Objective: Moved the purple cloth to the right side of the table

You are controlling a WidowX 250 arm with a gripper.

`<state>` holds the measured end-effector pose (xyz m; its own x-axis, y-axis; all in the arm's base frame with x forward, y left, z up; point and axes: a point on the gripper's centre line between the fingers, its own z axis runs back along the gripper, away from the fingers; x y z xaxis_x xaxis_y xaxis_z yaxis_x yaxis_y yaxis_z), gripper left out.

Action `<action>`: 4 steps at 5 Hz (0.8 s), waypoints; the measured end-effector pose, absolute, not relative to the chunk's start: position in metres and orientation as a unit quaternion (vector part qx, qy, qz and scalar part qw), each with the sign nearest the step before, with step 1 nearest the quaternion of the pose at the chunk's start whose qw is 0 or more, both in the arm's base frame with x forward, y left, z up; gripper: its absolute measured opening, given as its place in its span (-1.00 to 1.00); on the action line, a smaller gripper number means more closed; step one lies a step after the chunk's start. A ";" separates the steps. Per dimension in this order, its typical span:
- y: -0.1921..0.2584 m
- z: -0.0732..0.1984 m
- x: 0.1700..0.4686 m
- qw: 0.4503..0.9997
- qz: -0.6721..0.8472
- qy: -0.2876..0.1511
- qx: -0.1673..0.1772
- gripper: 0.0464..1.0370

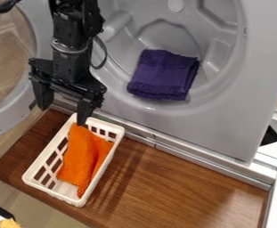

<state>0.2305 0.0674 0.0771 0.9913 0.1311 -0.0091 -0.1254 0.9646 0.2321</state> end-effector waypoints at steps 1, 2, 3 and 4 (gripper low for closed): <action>0.066 0.071 0.229 0.991 0.064 0.024 0.112 0.92; 0.065 0.069 0.231 0.993 0.083 0.012 0.087 0.92; 0.060 0.062 0.240 0.993 0.099 0.014 0.063 0.92; 0.056 0.054 0.261 0.991 0.130 0.013 0.036 0.92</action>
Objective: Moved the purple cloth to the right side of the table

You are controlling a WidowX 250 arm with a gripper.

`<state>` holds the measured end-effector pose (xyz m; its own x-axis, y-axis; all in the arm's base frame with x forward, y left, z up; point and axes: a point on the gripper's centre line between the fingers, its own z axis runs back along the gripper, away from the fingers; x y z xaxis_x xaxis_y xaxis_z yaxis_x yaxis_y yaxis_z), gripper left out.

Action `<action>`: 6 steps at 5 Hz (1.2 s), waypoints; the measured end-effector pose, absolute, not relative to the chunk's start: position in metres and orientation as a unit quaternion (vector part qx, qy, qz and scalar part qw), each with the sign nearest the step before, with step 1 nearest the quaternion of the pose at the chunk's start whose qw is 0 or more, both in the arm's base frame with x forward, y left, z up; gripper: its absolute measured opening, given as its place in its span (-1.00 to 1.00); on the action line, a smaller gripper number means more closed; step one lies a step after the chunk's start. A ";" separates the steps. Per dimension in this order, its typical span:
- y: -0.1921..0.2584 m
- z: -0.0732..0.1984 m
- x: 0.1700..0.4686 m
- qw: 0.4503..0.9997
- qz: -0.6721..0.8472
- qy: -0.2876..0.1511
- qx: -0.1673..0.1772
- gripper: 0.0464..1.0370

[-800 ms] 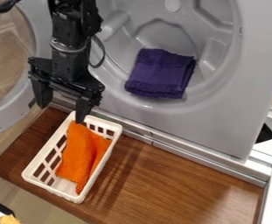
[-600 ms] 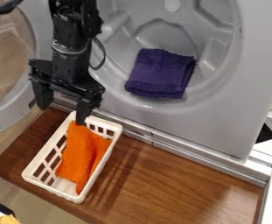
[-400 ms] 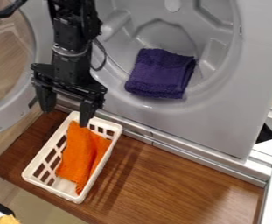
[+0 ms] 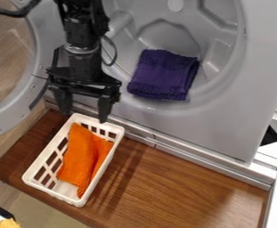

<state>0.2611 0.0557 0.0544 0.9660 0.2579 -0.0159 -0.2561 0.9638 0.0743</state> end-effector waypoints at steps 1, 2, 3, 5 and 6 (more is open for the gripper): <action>0.055 0.051 0.286 0.991 0.133 0.002 0.029 0.92; 0.050 0.052 0.309 0.991 0.131 -0.021 0.023 0.92; 0.050 0.053 0.321 0.990 0.135 -0.025 0.016 0.92; 0.038 0.056 0.343 0.989 0.135 -0.050 -0.031 0.92; 0.036 0.056 0.344 0.988 0.138 -0.052 -0.037 0.92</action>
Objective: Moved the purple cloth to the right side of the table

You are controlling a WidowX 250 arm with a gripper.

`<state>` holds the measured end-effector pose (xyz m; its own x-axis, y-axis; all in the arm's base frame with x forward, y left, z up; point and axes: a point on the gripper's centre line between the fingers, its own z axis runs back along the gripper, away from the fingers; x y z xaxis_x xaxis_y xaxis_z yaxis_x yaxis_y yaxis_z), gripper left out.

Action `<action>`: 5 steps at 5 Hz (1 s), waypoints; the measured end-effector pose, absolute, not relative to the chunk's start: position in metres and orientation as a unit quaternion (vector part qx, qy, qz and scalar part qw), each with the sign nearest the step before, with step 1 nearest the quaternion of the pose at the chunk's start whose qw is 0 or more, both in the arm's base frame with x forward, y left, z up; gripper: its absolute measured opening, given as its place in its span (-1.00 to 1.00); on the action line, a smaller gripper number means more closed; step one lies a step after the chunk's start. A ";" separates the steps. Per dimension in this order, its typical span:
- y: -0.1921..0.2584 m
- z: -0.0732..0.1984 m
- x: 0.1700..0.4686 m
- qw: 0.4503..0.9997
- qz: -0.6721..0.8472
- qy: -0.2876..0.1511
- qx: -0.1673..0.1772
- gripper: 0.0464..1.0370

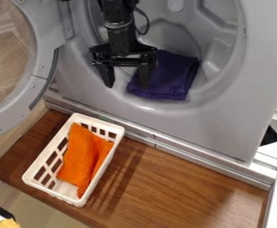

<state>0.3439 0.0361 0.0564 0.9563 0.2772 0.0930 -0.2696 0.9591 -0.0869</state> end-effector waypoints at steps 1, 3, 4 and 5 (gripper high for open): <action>0.035 0.049 0.346 0.988 0.139 -0.050 -0.040 0.92; 0.029 0.028 0.347 0.989 0.142 -0.037 -0.025 0.24; 0.029 0.028 0.349 0.988 0.149 -0.041 -0.020 -0.34; 0.028 0.026 0.347 0.988 0.150 -0.039 -0.016 -0.67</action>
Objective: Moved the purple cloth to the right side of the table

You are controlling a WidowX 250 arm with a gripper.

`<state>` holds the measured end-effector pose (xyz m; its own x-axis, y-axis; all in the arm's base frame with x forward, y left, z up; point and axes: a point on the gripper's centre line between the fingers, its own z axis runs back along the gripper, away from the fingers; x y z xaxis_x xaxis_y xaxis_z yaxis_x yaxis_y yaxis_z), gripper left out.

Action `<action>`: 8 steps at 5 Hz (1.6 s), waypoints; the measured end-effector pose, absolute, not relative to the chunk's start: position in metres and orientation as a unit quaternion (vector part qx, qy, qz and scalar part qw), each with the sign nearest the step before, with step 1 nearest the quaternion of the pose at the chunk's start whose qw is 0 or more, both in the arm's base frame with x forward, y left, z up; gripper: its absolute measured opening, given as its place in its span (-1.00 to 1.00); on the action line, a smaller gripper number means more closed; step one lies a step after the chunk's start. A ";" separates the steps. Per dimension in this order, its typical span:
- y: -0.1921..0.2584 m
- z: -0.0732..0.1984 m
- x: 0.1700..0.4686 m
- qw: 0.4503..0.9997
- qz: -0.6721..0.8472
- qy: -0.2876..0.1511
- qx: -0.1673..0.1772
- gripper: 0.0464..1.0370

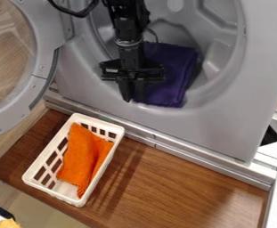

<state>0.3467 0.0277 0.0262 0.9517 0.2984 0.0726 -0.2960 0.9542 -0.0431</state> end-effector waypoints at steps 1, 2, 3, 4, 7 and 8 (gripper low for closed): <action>0.026 0.026 0.345 0.988 0.150 -0.038 -0.012 -0.82; 0.028 0.026 0.341 0.988 0.150 -0.039 -0.008 -0.87; 0.029 0.029 0.337 0.988 0.151 -0.031 -0.002 -0.88; 0.028 0.043 0.334 0.990 0.140 -0.015 -0.006 -0.88; 0.029 0.082 0.311 0.991 0.129 -0.023 -0.022 -0.88; 0.015 0.079 0.291 0.993 0.112 -0.013 -0.030 -0.88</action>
<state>0.2907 0.0153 0.0788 0.9745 0.2235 0.0201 -0.2219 0.9731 -0.0617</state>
